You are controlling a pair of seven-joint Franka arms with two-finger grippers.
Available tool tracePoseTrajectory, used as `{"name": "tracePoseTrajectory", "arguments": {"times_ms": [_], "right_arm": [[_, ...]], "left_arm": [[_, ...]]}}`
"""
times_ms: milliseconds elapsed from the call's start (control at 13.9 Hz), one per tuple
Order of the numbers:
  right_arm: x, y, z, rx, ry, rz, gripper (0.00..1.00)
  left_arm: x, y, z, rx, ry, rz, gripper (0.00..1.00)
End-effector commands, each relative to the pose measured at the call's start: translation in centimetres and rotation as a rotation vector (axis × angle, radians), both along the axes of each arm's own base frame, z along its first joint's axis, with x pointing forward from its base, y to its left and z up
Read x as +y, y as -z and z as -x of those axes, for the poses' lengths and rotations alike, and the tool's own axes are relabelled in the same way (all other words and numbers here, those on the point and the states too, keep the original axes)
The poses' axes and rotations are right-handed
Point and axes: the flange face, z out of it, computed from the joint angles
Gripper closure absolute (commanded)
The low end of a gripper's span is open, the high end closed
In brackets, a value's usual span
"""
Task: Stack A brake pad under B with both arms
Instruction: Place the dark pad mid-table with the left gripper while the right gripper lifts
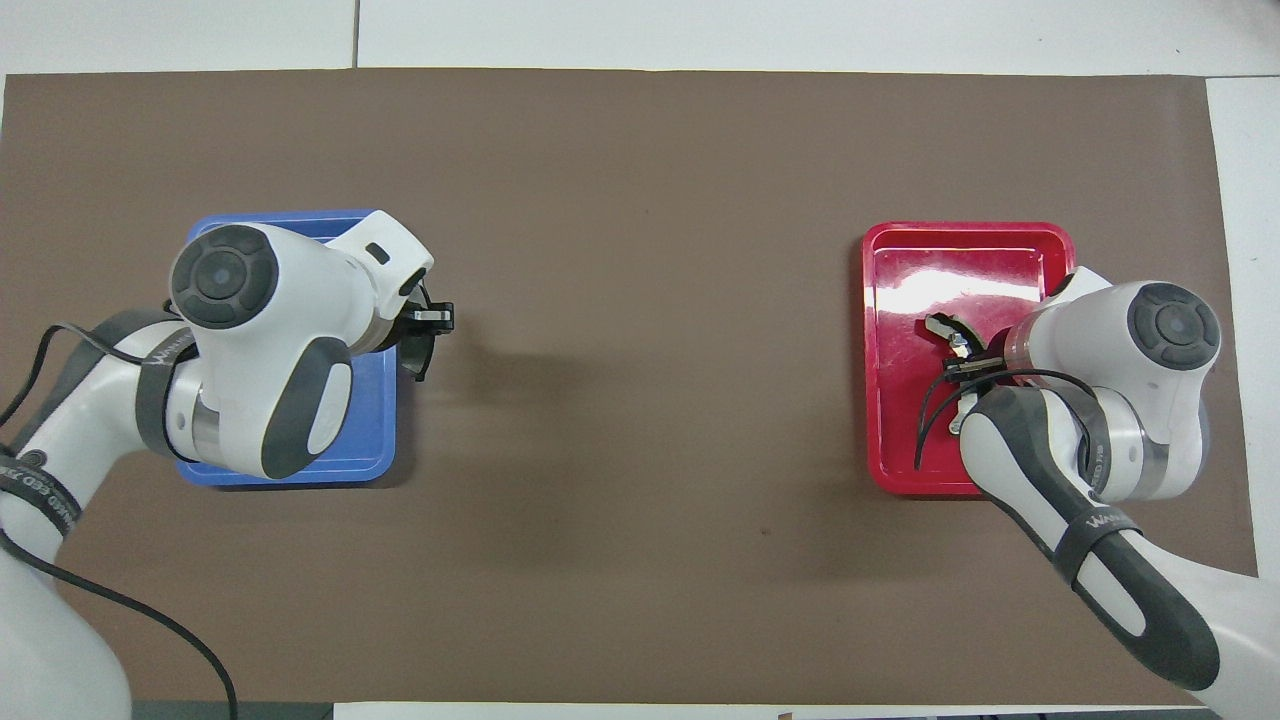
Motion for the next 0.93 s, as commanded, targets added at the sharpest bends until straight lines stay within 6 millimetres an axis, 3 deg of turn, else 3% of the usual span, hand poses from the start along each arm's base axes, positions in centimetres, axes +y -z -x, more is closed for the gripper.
{"name": "tracePoseTrajectory", "arguments": {"times_ms": [0,215,574,718,790,862], "right_arm": [[-0.4,-2.2,-1.2,0.007,-0.011,-0.014,1.0],[-0.6,-6.2,-2.6,0.034,0.023,-0.033,1.0],[0.4,-12.3,-3.4,0.052,0.149,-0.035,1.0],[0.7,-13.6,-3.2,0.081,0.176,-0.033,1.0],[2.2,-13.9,-3.2,0.079,0.169,-0.032,1.0],[3.2,-14.3,-3.3,0.08,0.172,-0.031,1.0]], "left_arm": [[-3.1,1.1,1.0,-0.023,-0.004,0.019,0.93],[-8.5,4.3,2.4,-0.04,-0.019,0.039,0.93],[-15.0,5.1,2.3,-0.067,-0.058,0.08,0.93],[-17.3,6.2,3.7,-0.057,-0.023,0.075,0.91],[-17.4,6.5,3.9,-0.05,-0.021,0.071,0.84],[-17.4,6.6,4.0,-0.05,-0.017,0.071,0.69]]}}
